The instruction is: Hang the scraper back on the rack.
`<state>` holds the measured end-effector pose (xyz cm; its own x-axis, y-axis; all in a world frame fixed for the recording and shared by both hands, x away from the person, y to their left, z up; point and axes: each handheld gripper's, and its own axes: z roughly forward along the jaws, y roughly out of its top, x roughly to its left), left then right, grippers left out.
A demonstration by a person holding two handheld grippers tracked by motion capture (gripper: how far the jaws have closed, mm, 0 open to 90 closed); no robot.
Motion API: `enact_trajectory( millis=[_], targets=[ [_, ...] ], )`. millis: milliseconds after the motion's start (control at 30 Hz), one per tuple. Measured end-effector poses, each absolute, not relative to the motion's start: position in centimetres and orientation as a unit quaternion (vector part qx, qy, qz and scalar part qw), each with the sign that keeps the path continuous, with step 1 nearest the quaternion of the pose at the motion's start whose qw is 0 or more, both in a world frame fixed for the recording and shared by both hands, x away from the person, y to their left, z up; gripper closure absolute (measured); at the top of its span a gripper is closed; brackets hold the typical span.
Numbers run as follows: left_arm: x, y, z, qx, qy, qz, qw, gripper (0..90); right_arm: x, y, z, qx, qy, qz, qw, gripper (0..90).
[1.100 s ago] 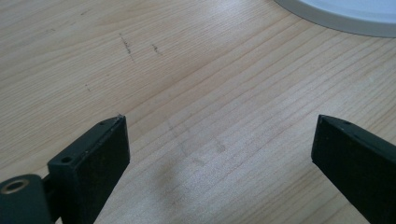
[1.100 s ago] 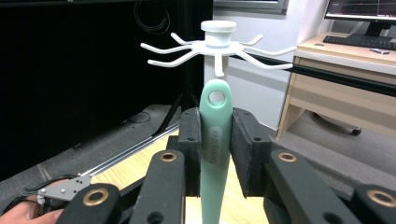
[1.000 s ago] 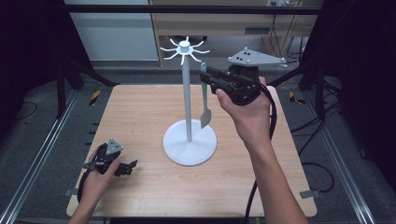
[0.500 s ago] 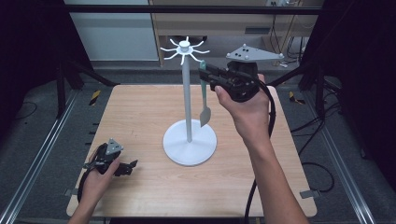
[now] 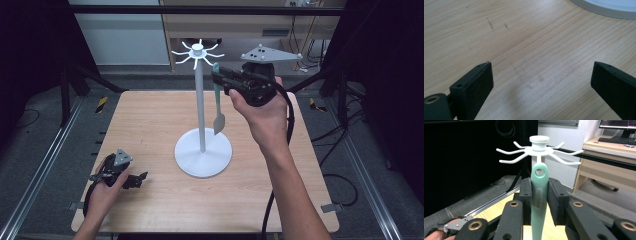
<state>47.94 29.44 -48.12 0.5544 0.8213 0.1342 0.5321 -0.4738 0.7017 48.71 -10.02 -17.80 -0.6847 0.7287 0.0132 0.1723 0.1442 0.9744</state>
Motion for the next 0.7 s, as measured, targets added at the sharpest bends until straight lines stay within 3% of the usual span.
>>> enact_trajectory(
  millis=[700],
  targets=[
    [47.95,29.45,-48.11,0.826,0.41,0.234,0.308,4.1,48.89,-10.0,-17.56,0.316,0.716,0.574,0.242,74.7]
  ],
)
